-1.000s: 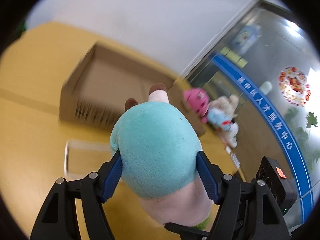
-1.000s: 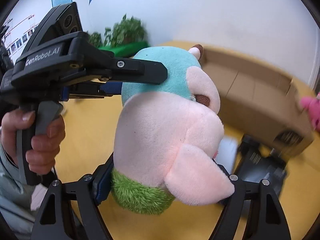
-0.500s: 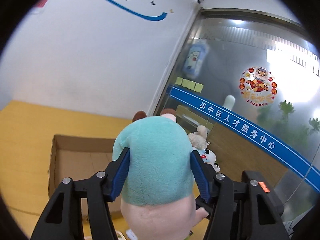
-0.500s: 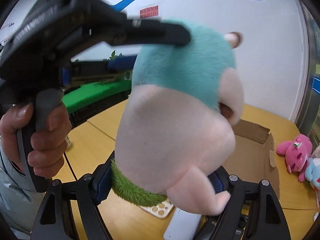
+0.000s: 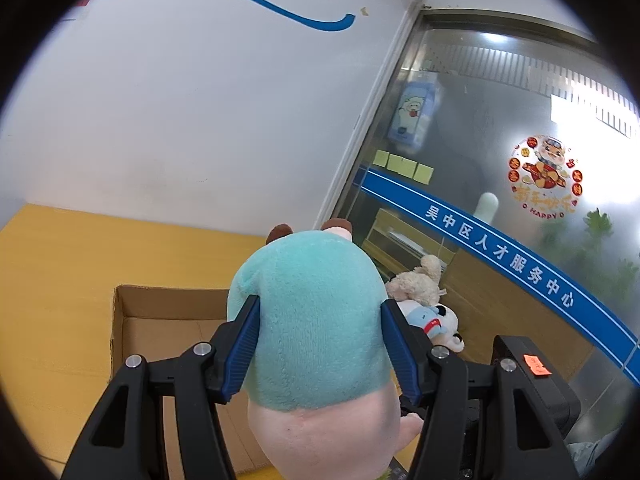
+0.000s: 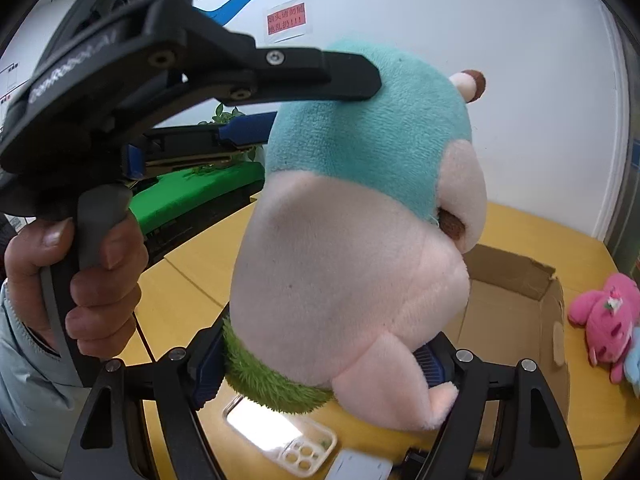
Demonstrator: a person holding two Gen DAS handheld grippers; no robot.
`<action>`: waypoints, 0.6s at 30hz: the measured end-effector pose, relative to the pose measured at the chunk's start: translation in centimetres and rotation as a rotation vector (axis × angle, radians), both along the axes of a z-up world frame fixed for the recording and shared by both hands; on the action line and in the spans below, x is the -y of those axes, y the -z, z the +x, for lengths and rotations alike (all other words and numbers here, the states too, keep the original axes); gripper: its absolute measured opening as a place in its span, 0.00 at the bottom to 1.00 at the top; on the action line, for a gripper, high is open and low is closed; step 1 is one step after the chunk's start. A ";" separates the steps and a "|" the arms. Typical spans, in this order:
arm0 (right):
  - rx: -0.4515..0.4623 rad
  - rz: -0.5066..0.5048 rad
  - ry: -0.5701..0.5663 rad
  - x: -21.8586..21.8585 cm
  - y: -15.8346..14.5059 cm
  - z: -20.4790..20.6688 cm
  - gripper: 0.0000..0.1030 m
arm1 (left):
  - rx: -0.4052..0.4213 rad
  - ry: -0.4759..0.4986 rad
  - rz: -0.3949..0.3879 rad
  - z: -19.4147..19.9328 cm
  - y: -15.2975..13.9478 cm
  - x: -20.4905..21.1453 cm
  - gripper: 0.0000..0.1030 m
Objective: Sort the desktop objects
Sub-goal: 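Lift the plush pig with the right tool and drop it into the cardboard box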
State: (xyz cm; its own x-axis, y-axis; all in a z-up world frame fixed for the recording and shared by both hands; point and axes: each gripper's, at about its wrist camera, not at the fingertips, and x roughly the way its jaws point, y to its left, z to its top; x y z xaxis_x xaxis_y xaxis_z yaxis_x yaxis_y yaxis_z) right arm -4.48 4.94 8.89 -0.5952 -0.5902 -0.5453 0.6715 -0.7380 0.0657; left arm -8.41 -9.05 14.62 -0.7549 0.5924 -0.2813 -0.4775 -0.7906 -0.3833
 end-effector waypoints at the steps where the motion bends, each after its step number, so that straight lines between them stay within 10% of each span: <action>1: 0.002 -0.001 -0.003 0.3 -0.3 -0.4 0.74 | 0.006 -0.002 0.004 -1.0 -0.1 0.4 0.57; 11: 0.098 -0.045 -0.053 4.3 -1.2 -11.4 0.74 | 0.058 -0.043 0.011 -11.0 -0.5 4.5 0.57; 18: 0.255 -0.050 -0.061 7.6 3.3 -18.4 0.74 | 0.238 -0.082 0.071 -18.6 5.0 8.4 0.57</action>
